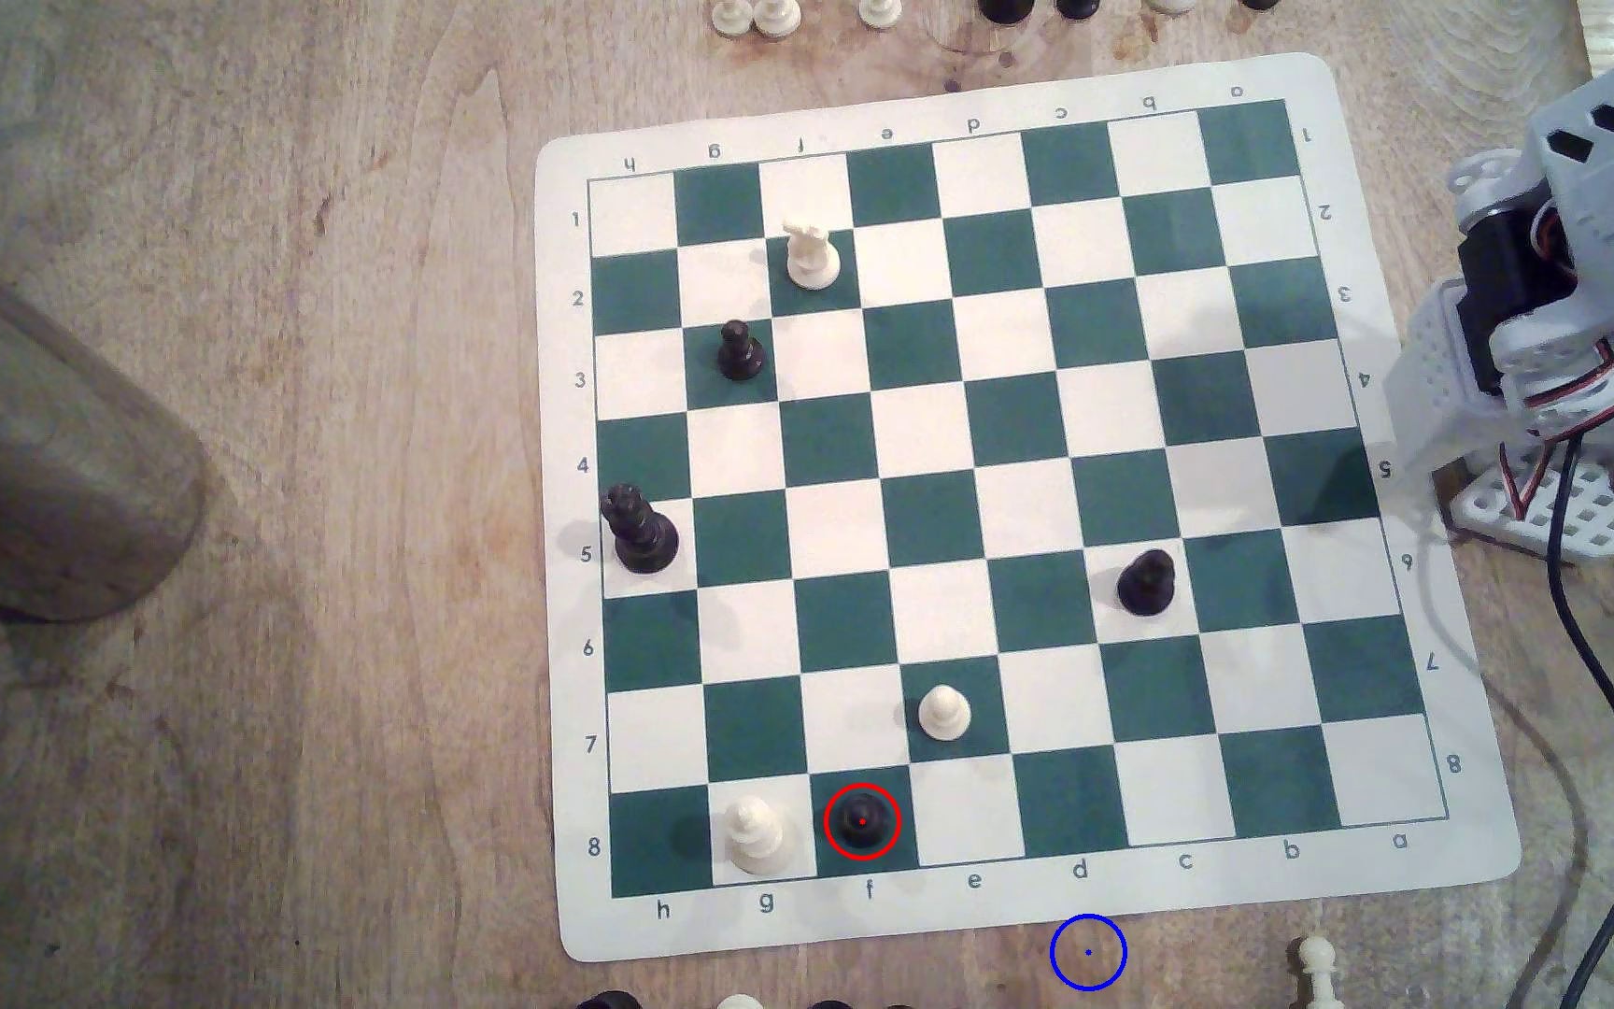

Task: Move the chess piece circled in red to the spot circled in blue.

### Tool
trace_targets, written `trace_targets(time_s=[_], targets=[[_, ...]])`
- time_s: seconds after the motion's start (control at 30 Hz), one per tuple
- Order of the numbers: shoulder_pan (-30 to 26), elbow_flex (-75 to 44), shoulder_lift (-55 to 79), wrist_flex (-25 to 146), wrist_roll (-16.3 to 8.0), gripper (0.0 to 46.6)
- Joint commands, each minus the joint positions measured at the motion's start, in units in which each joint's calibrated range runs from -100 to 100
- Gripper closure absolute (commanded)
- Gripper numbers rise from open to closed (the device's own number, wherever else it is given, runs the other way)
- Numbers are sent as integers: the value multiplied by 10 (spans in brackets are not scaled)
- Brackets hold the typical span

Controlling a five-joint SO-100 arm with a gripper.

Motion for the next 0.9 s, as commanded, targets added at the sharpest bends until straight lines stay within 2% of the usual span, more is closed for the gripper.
trace_targets(time_s=[0.0,0.3,0.4,0.47,0.57,0.6,0.77,0.87], targets=[[-19,4,3,108,1,464],[-44,-116,3,428,-2,464],[-50,-178,3,617,-2,464],[-50,-240,4,819,-3,464],[-46,-303,7,962,-3,464],[-37,-340,4,1056,-3,464],[-22,-414,29,1249,-7,464],[-23,-430,54,1306,-7,464]])
